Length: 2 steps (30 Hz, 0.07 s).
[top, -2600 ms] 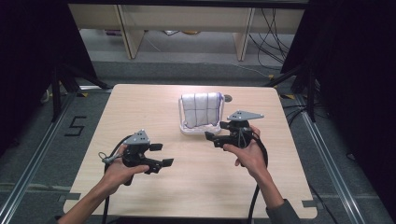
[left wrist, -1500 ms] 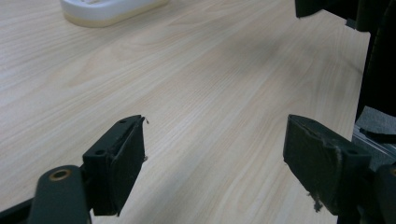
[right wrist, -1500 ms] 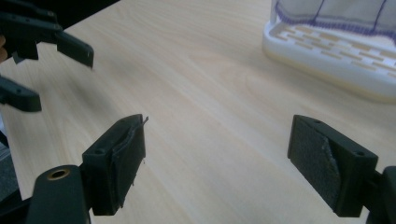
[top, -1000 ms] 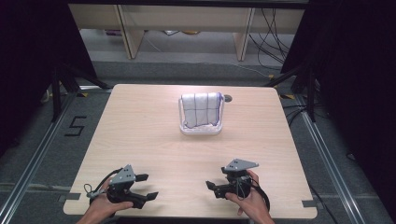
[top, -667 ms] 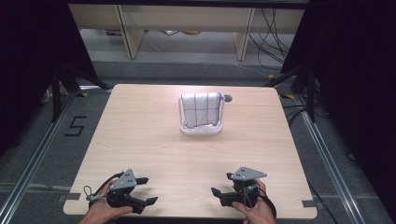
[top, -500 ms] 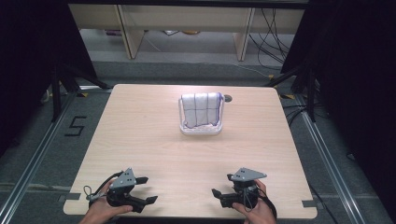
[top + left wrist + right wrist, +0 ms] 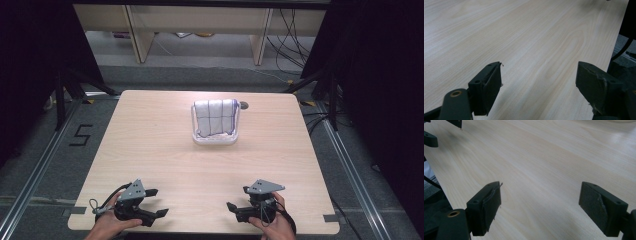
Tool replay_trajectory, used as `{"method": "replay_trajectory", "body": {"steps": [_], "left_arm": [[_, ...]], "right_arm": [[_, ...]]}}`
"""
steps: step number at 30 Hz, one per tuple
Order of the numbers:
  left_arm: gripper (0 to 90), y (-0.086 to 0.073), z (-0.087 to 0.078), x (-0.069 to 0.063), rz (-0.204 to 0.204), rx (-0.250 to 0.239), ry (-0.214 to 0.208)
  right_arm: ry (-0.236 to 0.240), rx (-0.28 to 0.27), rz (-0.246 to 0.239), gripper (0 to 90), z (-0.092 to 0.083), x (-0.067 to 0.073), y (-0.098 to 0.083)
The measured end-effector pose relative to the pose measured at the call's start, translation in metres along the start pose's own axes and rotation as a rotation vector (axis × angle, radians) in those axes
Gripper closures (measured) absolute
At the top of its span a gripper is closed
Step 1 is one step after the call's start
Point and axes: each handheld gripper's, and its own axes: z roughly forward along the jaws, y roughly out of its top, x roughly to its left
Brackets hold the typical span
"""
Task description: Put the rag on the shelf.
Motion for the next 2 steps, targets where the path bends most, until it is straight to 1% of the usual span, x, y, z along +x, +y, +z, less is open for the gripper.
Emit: {"method": "replay_trajectory", "body": {"steps": [1,2], "left_arm": [[20.4,-0.0002,-0.0005,0.0010,0.005,0.005,0.012],[20.4,-0.0007,0.0007,0.0015,-0.010,-0.015,0.016]], "right_arm": [[0.005,-0.004,0.002,19.0,0.0006,-0.0004,0.0000],[-0.011,0.002,0.009,19.0,-0.0004,-0.0002,-0.0001]]}}
